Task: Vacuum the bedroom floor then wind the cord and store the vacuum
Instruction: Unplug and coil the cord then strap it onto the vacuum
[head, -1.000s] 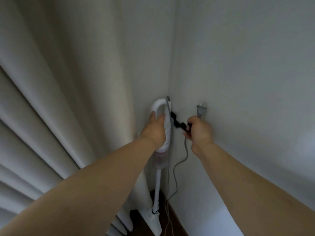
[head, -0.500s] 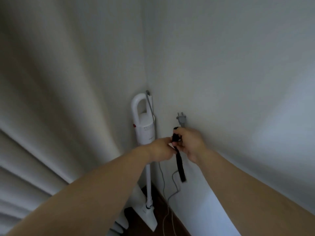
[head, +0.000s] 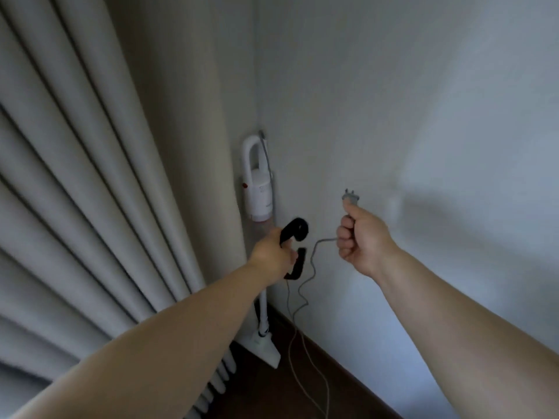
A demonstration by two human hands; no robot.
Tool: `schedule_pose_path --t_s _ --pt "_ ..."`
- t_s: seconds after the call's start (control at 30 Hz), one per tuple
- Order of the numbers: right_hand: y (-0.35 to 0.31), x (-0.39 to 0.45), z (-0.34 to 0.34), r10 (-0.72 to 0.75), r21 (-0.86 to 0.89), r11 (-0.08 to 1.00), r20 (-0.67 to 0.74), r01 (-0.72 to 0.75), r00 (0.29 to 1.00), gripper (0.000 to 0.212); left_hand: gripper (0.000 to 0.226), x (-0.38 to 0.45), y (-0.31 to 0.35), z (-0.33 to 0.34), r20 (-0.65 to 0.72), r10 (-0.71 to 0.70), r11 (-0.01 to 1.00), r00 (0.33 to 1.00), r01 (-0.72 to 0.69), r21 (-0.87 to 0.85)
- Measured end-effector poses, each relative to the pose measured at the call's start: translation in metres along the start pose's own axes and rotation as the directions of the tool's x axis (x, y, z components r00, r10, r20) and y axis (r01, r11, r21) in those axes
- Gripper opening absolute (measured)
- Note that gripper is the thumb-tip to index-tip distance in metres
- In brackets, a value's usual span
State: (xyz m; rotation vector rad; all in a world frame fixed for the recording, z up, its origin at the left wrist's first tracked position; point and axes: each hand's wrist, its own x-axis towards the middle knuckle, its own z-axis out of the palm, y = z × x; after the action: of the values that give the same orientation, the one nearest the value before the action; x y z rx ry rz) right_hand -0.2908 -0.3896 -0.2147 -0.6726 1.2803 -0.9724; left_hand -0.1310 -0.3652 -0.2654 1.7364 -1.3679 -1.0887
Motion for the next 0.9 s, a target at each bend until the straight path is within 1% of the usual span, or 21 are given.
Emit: schedule_pose_path --t_s 0.07,0.13,0.2,0.23,0.27,0.3,0.33,0.37,0.43,0.47,0.53,0.57,0.6,0.67,0.7,0.73,0.77,0.8,0.83,0.87,0.9 --pt "0.008 -0.027 -0.005 0.009 0.022 1.0 0.042 -0.01 0.999 0.055 0.024 -0.023 -0.01 0.008 0.032 -0.039 0.995 0.999 0.042 -0.088" --pt "0.01 -0.058 -0.013 0.032 0.046 0.998 0.101 -0.037 0.994 0.058 0.033 -0.047 -0.009 0.017 0.12 -0.068 0.994 0.99 0.077 -0.072" --pt "0.009 -0.087 -0.022 0.032 0.087 0.995 0.204 -0.05 0.978 0.06 0.041 -0.061 -0.011 0.027 0.186 -0.085 0.996 0.979 0.077 0.047" --pt "0.008 -0.1 -0.029 0.025 0.112 0.992 0.242 -0.053 0.97 0.06 0.039 -0.066 -0.011 0.032 0.187 -0.072 0.99 0.98 0.048 0.13" --pt "0.005 -0.109 -0.031 0.019 0.134 0.989 0.277 -0.058 0.961 0.059 0.03 -0.068 -0.013 0.031 0.164 -0.068 0.977 0.984 0.032 0.212" --pt "0.004 -0.122 -0.041 0.002 0.156 0.987 0.268 -0.045 0.963 0.058 0.023 -0.076 -0.014 0.036 0.15 -0.074 0.965 0.986 0.033 0.259" --pt "0.003 -0.128 -0.048 -0.014 0.182 0.983 0.243 -0.031 0.97 0.057 0.026 -0.081 -0.016 0.036 0.129 -0.082 0.955 0.988 0.041 0.293" --pt "0.003 -0.132 -0.057 -0.025 0.204 0.979 0.19 -0.015 0.981 0.056 0.03 -0.084 -0.019 0.036 0.123 -0.095 0.943 0.988 0.05 0.328" --pt "0.012 -0.139 -0.083 -0.028 0.221 0.975 0.004 0.026 1.0 0.052 0.029 -0.1 -0.025 0.033 0.133 -0.103 0.921 0.986 0.044 0.388" --pt "0.019 -0.141 -0.098 -0.025 0.224 0.974 -0.096 0.047 0.995 0.049 0.025 -0.109 -0.028 0.031 0.134 -0.108 0.916 0.985 0.046 0.398" --pt "0.039 -0.148 -0.131 -0.001 0.204 0.977 -0.271 0.058 0.963 0.04 0.019 -0.127 -0.034 0.031 0.13 -0.107 0.924 0.986 0.05 0.38" --pt "0.05 -0.152 -0.145 0.018 0.162 0.986 -0.341 0.04 0.94 0.033 0.018 -0.136 -0.036 0.031 0.122 -0.11 0.927 0.986 0.057 0.371" --pt "0.059 -0.154 -0.155 0.041 0.084 0.996 -0.394 -0.008 0.918 0.025 0.017 -0.143 -0.037 0.031 0.111 -0.106 0.929 0.988 0.058 0.366" --pt "0.077 -0.164 -0.175 0.078 -0.121 0.982 -0.433 -0.144 0.898 0.003 0.017 -0.166 -0.031 0.04 0.078 -0.08 0.934 0.994 0.047 0.354" --pt "0.086 -0.167 -0.181 0.08 -0.227 0.955 -0.421 -0.19 0.903 0.013 0.017 -0.176 -0.025 0.046 0.062 -0.063 0.939 0.996 0.038 0.342" --pt "0.095 -0.171 -0.186 0.074 -0.336 0.918 -0.379 -0.211 0.922 0.028 0.017 -0.189 -0.016 0.055 0.056 -0.052 0.943 0.997 0.031 0.331" --pt "0.101 -0.177 -0.186 0.047 -0.428 0.888 -0.275 -0.166 0.96 0.04 0.017 -0.201 -0.007 0.063 0.063 -0.051 0.947 0.997 0.028 0.32" --pt "0.107 -0.185 -0.18 0.041 -0.493 0.864 -0.126 -0.098 0.991 0.049 0.016 -0.213 0.003 0.071 0.078 -0.052 0.947 0.996 0.025 0.32" --pt "0.112 -0.194 -0.173 0.06 -0.52 0.854 0.042 -0.03 0.997 0.056 0.015 -0.224 0.013 0.079 0.094 -0.057 0.947 0.994 0.024 0.319" --pt "0.117 -0.206 -0.165 0.093 -0.529 0.848 0.19 0.022 0.977 0.06 0.016 -0.236 0.021 0.087 0.097 -0.053 0.949 0.994 0.02 0.313" --pt "0.122 -0.21 -0.155 0.109 -0.55 0.832 0.291 0.073 0.95 0.059 0.017 -0.241 0.027 0.089 0.104 -0.041 0.956 0.994 0.009 0.295"
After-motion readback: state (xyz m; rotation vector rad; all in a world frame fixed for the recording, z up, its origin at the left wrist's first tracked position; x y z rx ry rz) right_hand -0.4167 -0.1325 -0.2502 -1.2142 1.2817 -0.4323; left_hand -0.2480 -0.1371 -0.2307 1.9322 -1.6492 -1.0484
